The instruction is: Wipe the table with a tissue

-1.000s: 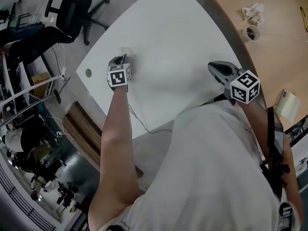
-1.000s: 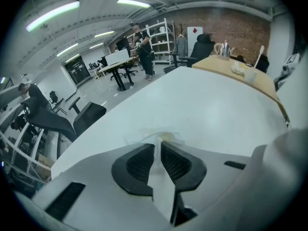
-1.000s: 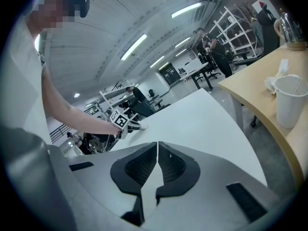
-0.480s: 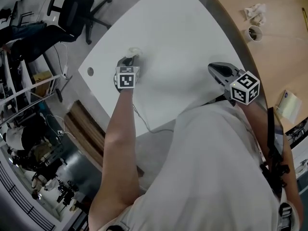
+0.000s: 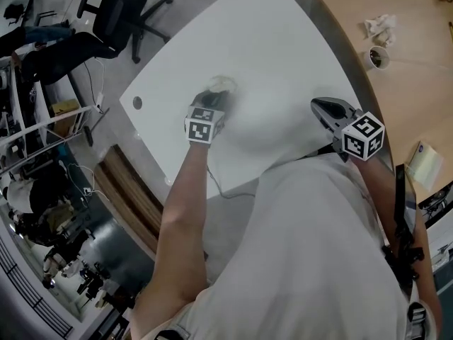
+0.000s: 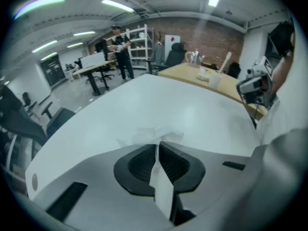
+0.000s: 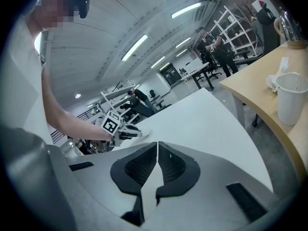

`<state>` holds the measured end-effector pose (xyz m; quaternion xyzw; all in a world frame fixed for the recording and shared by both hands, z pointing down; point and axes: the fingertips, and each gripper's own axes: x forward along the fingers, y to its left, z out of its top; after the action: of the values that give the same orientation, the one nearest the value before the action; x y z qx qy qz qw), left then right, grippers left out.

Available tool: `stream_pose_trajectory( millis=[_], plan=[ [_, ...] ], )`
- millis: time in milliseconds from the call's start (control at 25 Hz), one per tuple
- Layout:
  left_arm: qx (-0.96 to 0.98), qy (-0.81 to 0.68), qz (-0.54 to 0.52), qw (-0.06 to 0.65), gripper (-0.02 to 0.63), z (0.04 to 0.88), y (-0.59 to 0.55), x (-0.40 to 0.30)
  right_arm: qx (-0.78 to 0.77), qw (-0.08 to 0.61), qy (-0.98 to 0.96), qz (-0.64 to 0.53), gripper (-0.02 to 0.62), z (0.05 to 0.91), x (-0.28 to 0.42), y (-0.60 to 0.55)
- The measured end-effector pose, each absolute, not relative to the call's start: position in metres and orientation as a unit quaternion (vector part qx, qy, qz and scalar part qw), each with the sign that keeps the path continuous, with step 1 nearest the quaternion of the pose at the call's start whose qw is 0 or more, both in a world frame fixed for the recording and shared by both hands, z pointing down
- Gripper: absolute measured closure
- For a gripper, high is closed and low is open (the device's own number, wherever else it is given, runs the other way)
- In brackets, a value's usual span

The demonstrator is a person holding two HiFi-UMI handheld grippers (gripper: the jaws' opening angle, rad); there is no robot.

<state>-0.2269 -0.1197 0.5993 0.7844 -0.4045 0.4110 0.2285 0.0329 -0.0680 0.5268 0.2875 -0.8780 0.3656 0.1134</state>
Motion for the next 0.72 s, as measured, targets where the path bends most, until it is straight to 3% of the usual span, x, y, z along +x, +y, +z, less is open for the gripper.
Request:
stream_pose_trajectory(
  millis=[320,480,720],
  plan=[
    [0.68,-0.555,0.4,0.262,0.581,0.607,-0.154,-0.343,0.292,0.12,-0.876,0.364,0.575,0.528,0.04,-0.065],
    [0.698,-0.525,0.414,0.257,0.583,0.612,-0.152,-0.318,0.292,0.12,-0.876,0.364,0.575,0.527,0.039,-0.061],
    [0.757,-0.427,0.456,0.189,0.583,0.611,-0.123,-0.232,0.292,0.115,-0.877,0.363,0.575,0.527,0.033,-0.061]
  ],
)
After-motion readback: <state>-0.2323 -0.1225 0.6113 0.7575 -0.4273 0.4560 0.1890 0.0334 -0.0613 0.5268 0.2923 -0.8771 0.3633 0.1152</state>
